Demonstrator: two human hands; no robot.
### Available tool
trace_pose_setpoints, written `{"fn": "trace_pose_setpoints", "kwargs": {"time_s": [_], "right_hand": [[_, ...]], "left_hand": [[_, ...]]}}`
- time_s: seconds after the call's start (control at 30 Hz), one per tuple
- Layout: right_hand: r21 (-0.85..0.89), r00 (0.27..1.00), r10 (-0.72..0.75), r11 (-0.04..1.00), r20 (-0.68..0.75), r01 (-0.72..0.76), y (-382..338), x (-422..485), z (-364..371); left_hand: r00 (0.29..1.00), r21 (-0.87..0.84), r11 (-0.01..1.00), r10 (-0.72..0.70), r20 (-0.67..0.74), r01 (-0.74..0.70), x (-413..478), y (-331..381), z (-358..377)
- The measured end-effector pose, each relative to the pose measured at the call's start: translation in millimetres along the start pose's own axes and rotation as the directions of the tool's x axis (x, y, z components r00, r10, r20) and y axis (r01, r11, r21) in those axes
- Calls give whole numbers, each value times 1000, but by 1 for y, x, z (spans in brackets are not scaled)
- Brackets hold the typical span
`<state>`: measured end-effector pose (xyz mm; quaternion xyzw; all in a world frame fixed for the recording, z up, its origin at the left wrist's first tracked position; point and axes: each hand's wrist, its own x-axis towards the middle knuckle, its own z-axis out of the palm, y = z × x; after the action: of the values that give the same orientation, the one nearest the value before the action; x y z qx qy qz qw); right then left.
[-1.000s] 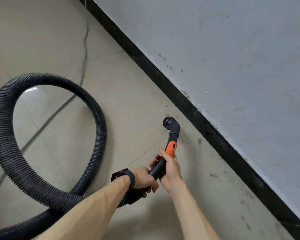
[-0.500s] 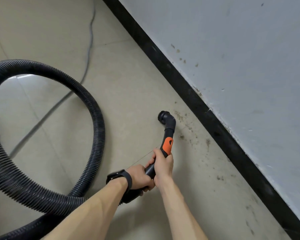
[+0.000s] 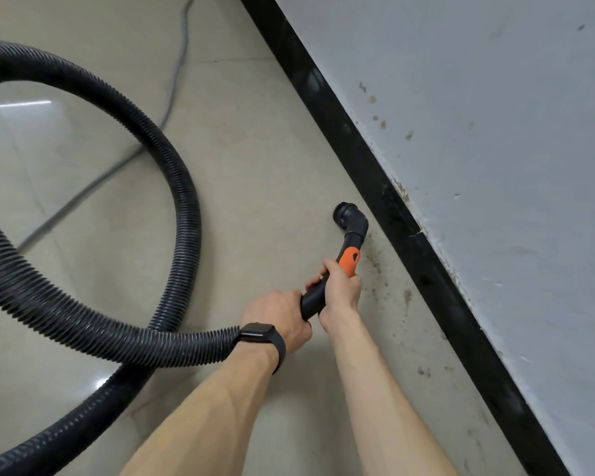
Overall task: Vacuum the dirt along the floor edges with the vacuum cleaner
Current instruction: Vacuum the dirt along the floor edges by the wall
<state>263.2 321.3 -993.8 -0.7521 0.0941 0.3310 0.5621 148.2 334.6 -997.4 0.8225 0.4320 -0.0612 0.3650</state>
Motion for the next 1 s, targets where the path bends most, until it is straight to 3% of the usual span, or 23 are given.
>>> {"fn": "trace_pose_setpoints", "kwargs": {"time_s": [0.27, 0.4, 0.53, 0.67, 0.77, 0.9, 1.0], "right_hand": [[-175, 983, -107, 981, -149, 80, -25, 43, 18], [-216, 968, -100, 975, -228, 50, -29, 52, 15], [-199, 965, -94, 979, -246, 44, -37, 63, 17], [-268, 959, -121, 962, -255, 50, -38, 70, 29], [-369, 960, -150, 928, -236, 54, -44, 74, 40], [-589, 965, -202, 806, -167, 67, -59, 79, 52], [-656, 963, -227, 751, -145, 78, -62, 79, 54]], "left_hand": [[999, -12, 999, 33, -2, -33, 27, -5, -6], [994, 36, 994, 103, -34, -102, 41, -9, -2], [984, 116, 986, 136, -118, -122, 53, -8, 6], [989, 127, 989, 91, -117, -76, 62, -11, 7], [994, 52, 997, 56, -89, -52, 68, -11, 4], [1000, -207, 978, -14, 14, 16, 72, -5, -1], [998, -313, 948, -35, 44, 47, 71, -2, 1]]}}
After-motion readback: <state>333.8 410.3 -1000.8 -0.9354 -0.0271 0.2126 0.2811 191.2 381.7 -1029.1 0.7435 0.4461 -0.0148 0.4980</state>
